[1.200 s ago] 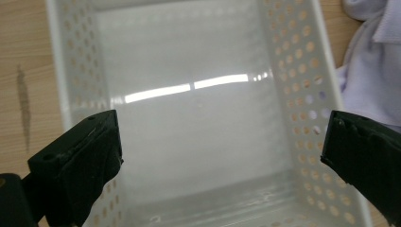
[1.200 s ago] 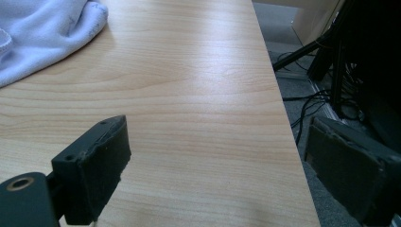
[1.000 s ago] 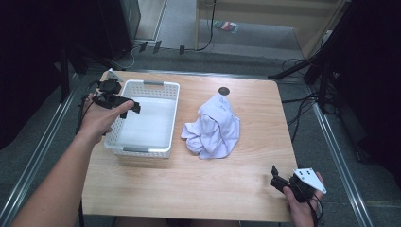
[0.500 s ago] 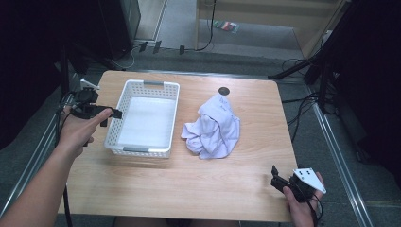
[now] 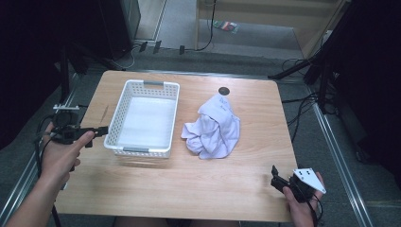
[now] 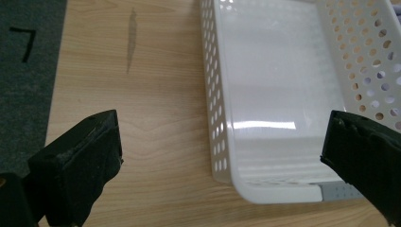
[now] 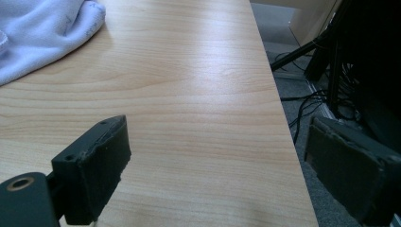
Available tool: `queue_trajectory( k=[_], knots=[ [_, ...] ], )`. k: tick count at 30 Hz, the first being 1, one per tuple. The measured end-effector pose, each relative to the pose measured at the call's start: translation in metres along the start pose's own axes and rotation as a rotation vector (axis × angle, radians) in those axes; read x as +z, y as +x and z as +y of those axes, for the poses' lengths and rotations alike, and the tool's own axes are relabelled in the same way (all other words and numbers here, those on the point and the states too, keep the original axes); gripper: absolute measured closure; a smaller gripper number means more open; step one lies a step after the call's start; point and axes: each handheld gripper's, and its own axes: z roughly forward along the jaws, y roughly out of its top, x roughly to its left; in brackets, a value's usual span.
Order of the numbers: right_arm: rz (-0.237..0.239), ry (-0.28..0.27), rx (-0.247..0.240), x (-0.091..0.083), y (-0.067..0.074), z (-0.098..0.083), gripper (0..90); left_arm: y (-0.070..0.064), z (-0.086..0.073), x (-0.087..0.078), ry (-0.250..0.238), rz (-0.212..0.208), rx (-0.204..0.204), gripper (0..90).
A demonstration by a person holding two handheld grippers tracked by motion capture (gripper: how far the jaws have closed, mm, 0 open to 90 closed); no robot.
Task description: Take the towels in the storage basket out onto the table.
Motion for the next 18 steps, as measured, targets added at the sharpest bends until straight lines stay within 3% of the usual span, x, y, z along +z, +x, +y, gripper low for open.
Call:
queue_trajectory(
  k=[6, 11, 14, 18],
  knots=[
    [-0.002, 0.000, 0.001, 0.000, 0.000, 0.000, 8.0, 0.007, -0.033, -0.007, -0.096, 0.017, 0.023, 0.0],
    [-0.005, 0.000, 0.003, 0.000, 0.000, 0.000, 8.0, 0.013, -0.056, -0.010, -0.184, -0.049, -0.005, 0.0],
    [-0.005, -0.002, 0.003, 0.000, 0.000, 0.000, 8.0, 0.018, -0.071, -0.010, -0.246, -0.061, -0.011, 0.0],
    [-0.004, -0.002, 0.003, 0.000, 0.000, 0.000, 8.0, 0.025, -0.089, -0.008, -0.333, -0.046, -0.024, 0.0]
  ],
)
